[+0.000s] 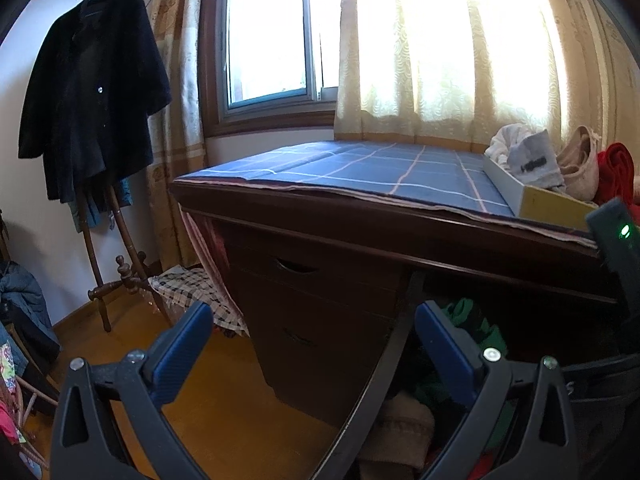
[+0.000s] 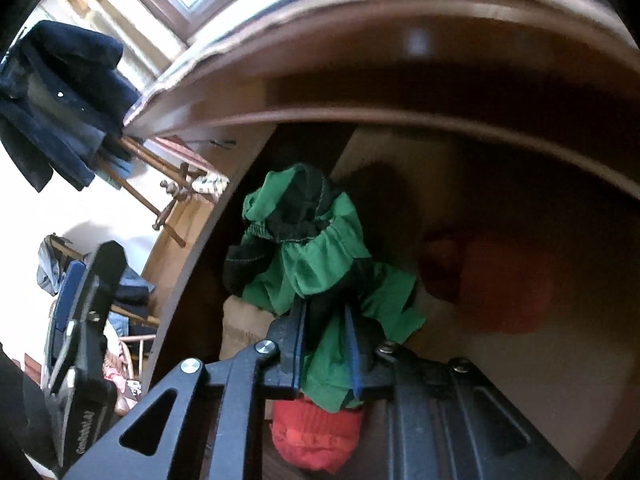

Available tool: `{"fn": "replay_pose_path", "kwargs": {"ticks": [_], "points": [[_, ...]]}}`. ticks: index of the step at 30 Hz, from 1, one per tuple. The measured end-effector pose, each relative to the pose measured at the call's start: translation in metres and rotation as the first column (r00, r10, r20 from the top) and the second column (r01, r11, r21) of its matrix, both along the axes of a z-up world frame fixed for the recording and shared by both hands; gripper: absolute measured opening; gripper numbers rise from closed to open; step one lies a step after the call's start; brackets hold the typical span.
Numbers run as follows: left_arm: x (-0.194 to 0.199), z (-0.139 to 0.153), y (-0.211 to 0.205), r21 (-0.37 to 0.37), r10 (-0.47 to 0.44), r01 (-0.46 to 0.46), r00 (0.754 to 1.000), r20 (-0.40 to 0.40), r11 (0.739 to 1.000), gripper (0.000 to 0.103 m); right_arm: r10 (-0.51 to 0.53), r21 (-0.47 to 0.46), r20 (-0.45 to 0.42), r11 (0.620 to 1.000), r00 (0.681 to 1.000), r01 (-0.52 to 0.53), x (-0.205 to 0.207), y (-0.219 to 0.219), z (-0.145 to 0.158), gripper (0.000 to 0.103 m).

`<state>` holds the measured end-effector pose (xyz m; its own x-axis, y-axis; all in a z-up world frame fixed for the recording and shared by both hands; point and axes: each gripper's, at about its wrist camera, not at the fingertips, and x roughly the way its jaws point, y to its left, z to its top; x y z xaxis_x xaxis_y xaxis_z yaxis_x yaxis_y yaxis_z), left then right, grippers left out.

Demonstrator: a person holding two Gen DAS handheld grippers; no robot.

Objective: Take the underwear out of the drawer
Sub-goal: 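Close the right gripper on the green-black striped underwear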

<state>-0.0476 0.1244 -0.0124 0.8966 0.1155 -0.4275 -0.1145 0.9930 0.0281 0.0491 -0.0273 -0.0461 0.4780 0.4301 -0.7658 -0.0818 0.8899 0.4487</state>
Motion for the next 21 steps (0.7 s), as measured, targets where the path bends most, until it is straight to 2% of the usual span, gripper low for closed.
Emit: {"fn": "replay_pose_path", "kwargs": {"ticks": [3,6,15,21], "points": [[0.001,0.0,-0.001,0.011,0.004,-0.004,1.0,0.004,1.0,0.103,0.007,-0.08,0.049,0.997,0.999,-0.003,-0.008,0.003,0.01,0.019],[0.001,0.001,-0.001,0.016,0.008,-0.008,1.0,0.007,1.0,0.103,0.002,-0.091,0.07,0.996,0.998,0.004,-0.013,-0.001,0.013,0.019],[0.001,0.0,-0.002,0.027,0.0,0.0,1.0,0.001,1.0,0.103,-0.006,-0.012,0.04,1.0,0.999,0.007,-0.016,-0.016,0.003,0.018],[0.003,0.0,0.0,0.013,-0.003,0.003,1.0,-0.007,1.0,0.103,0.005,0.107,0.093,0.994,0.996,-0.015,-0.022,-0.033,0.005,0.018]]}}
